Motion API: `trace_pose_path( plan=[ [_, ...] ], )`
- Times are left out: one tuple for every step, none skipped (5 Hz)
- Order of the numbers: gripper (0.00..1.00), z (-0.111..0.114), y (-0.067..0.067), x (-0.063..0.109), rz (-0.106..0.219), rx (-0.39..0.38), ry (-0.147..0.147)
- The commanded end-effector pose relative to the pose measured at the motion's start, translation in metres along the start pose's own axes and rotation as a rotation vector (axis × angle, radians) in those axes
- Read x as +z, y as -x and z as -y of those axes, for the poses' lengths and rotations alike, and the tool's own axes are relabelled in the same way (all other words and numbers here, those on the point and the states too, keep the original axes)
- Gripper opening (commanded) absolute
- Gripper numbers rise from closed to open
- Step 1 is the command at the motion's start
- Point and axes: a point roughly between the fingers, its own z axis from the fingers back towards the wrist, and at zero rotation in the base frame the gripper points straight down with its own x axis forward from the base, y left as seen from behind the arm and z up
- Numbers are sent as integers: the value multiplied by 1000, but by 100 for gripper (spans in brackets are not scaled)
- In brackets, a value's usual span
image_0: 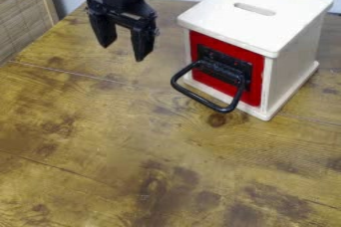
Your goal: Close the drawer
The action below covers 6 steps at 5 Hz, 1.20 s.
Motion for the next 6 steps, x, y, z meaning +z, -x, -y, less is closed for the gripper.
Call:
trace_pose_path(
  plan=[
    [100,-13,-9,21,79,50,-7],
    [100,-13,-10,24,80,68,-3],
    [100,-4,-9,23,80,27,7],
    [100,5,-9,22,74,-5,17],
    [100,16,-12,16,66,-6,20],
    [100,25,-12,15,62,2,18]
  ],
)
